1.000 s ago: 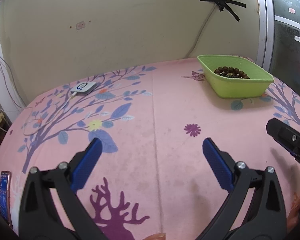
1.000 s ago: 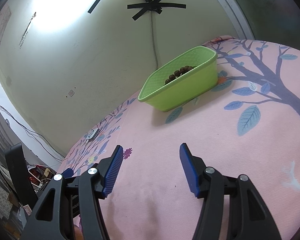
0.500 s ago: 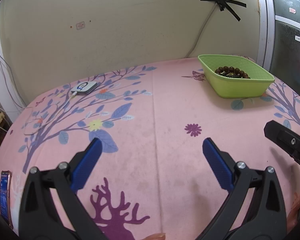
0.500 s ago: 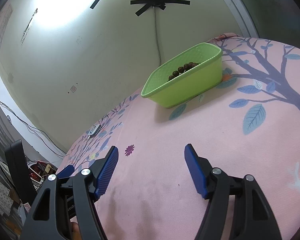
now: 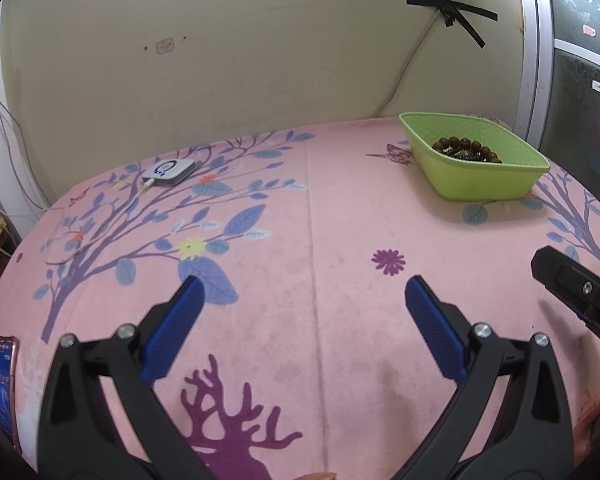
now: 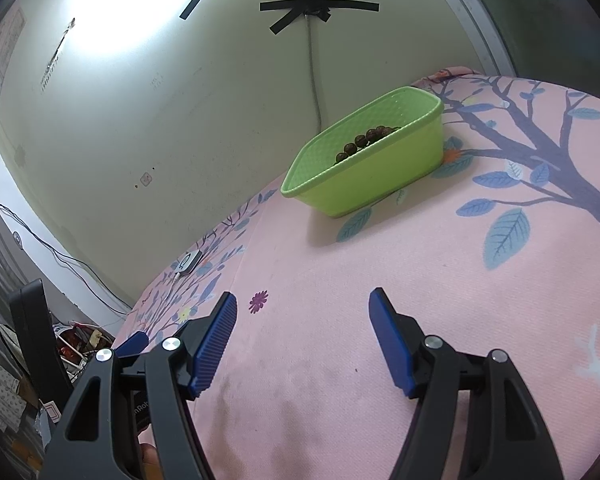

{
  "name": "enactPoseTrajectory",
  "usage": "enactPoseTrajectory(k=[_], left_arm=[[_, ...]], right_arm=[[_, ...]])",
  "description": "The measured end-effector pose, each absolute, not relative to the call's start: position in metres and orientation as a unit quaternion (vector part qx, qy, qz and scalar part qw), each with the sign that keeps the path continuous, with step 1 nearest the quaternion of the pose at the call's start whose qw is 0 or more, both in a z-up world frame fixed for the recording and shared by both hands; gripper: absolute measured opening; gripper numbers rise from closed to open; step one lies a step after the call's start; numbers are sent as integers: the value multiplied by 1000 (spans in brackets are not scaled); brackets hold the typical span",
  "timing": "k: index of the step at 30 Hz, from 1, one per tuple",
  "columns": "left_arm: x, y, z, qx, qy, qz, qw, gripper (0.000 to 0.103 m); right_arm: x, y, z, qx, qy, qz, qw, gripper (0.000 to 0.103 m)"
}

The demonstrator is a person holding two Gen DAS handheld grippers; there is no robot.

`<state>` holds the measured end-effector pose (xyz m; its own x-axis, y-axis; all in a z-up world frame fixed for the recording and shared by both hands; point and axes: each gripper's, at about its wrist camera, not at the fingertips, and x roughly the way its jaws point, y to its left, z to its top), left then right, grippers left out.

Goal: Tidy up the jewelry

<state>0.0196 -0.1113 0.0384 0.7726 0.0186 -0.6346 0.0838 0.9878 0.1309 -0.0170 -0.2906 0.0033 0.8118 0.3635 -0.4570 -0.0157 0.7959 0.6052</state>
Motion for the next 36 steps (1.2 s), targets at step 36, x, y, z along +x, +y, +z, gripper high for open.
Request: enactPoseTrajectory(k=[36], left_arm=[[21,-111,36,84,338,3,937,97]], right_arm=[[-18,-289,4,306,284,105,903,46]])
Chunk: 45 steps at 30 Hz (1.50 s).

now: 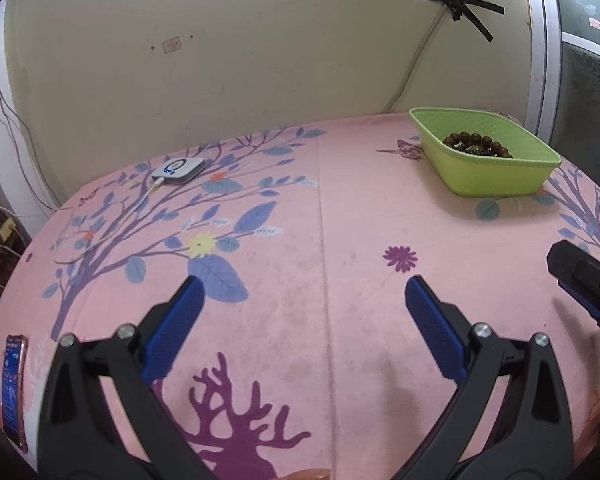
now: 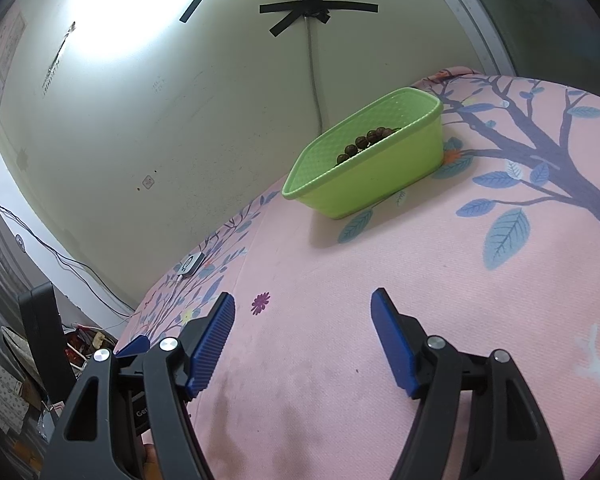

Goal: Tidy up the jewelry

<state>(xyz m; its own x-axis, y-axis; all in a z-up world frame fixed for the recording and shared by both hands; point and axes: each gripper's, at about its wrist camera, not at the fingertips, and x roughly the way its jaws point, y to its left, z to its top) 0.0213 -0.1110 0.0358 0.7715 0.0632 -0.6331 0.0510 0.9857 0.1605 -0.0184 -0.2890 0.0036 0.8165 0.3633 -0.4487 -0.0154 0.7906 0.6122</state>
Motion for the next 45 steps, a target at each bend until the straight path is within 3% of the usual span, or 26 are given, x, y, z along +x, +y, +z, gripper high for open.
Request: enactPoseTrajectory(k=[45], left_arm=[[25,-110,29,95,361,9,928,97]], right_arm=[[-19,-291,2,307,282,106,903,46]])
